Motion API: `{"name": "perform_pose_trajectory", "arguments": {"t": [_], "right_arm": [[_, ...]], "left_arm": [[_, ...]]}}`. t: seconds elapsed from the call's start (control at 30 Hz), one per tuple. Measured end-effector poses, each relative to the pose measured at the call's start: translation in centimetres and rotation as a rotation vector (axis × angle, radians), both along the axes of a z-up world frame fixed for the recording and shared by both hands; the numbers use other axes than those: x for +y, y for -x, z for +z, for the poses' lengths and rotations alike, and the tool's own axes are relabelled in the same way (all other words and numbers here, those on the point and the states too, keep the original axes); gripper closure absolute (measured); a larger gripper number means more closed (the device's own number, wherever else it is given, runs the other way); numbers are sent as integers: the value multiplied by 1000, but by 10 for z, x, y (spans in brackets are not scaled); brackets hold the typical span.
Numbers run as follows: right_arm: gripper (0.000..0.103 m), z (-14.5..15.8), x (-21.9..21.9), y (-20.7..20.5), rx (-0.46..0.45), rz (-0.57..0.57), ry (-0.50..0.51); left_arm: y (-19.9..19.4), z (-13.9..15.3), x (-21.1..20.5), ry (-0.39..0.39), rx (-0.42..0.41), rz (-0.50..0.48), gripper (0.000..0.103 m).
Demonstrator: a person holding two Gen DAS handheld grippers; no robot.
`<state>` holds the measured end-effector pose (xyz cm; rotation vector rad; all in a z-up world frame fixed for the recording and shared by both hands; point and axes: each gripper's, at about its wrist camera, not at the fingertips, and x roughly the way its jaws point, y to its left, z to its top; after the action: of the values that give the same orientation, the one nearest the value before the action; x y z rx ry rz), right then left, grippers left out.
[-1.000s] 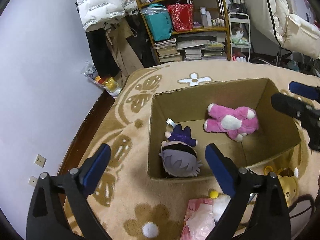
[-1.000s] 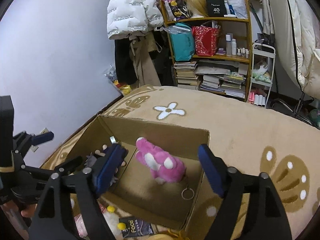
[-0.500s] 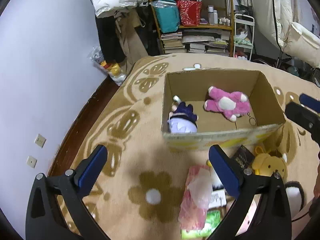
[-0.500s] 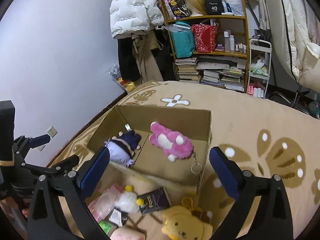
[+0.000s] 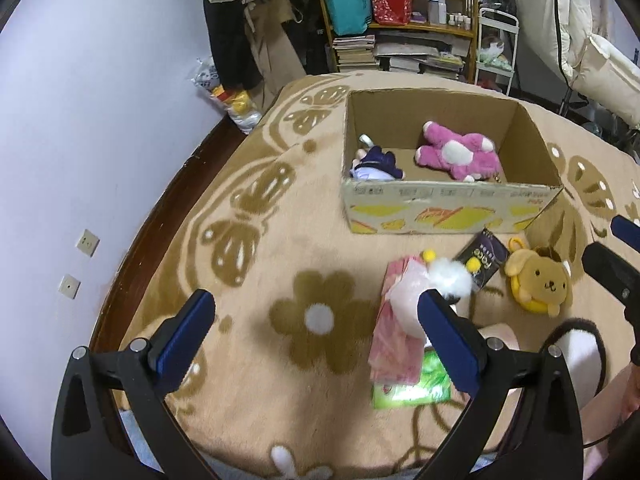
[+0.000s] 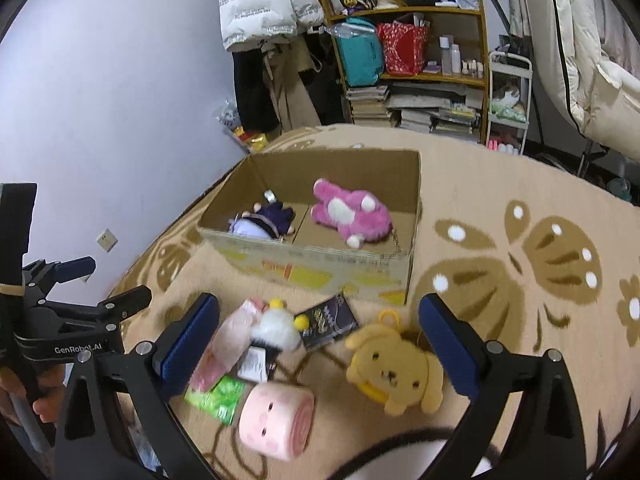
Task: Organize soft objects
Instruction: 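Withdraw both tools from the box toward the remaining items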
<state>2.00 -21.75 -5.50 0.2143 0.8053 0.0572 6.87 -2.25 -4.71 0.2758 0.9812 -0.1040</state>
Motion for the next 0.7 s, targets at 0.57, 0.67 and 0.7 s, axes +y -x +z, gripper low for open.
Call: {"name": "perform_pose_trajectory", "arguments": {"t": [0.57, 0.67, 0.7], "right_arm": [[0, -21, 33, 14, 127, 50, 26], [0, -29, 33, 11, 153, 49, 20], [0, -31, 33, 9, 165, 46, 16]], "left_arm": [[10, -9, 18, 19, 92, 47, 2], [7, -16, 15, 7, 110, 45, 2], [6, -18, 14, 2, 117, 44, 2]]}}
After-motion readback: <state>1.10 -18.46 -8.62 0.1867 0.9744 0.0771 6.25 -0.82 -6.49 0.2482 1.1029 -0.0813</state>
